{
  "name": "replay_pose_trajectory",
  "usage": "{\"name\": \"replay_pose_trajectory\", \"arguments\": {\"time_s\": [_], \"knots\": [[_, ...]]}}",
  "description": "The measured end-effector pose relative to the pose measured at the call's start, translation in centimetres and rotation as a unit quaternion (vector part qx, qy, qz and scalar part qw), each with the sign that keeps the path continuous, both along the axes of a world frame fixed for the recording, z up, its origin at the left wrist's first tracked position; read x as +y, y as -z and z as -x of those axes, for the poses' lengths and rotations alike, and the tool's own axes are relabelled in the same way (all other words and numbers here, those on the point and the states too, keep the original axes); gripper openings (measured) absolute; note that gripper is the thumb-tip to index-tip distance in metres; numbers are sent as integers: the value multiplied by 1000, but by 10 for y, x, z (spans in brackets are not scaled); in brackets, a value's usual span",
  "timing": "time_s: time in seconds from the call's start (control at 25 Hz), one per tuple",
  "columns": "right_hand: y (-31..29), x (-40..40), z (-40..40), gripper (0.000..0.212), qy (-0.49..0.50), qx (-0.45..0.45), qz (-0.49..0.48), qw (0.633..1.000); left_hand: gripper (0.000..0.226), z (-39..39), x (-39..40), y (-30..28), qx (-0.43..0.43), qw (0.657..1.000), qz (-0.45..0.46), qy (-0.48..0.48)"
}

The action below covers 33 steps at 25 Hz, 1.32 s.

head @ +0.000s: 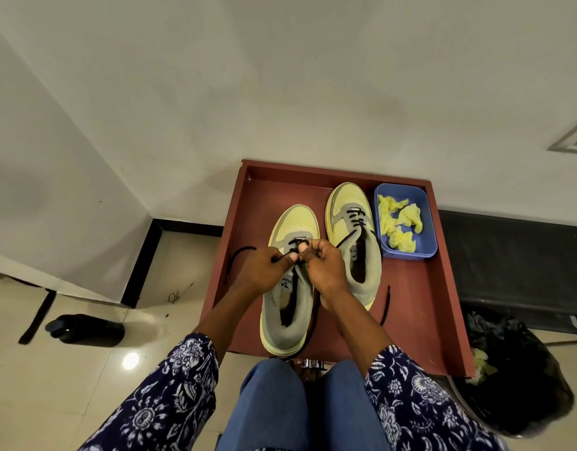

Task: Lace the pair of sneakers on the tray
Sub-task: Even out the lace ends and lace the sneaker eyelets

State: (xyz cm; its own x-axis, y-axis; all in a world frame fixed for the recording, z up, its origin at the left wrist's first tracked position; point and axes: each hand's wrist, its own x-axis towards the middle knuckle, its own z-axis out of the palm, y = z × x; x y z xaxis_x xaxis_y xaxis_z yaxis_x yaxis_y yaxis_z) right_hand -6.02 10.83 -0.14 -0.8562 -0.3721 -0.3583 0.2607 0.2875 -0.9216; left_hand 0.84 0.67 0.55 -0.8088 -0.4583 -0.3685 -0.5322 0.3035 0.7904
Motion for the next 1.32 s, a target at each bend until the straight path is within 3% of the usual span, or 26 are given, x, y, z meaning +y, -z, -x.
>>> {"name": "replay_pose_trajectory", "arguments": {"time_s": [0.44, 0.72, 0.92, 1.08, 1.2, 1.32], "knots": [[-9, 5, -2, 16, -9, -25, 13, 1000, 37, -1, 7, -9, 18, 996, -68, -53], [-10, 5, -5, 13, -16, -5, -12, 1000, 17, 0, 16, -18, 13, 993, 118, -25], [-11, 8, -4, 19, 33, 14, -38, 999, 15, -10, 12, -22, 62, 980, 188, 28], [-8, 12, -2, 22, 61, 36, -84, 994, 16, -19, 0, -12, 81, 974, 211, -7], [-6, 16, -5, 14, 43, 75, -128, 988, 15, -22, -2, -7, 92, 980, 159, -82], [-3, 20, -6, 12, 16, 100, -149, 984, 9, -23, 1, -7, 126, 977, -15, -172]]}}
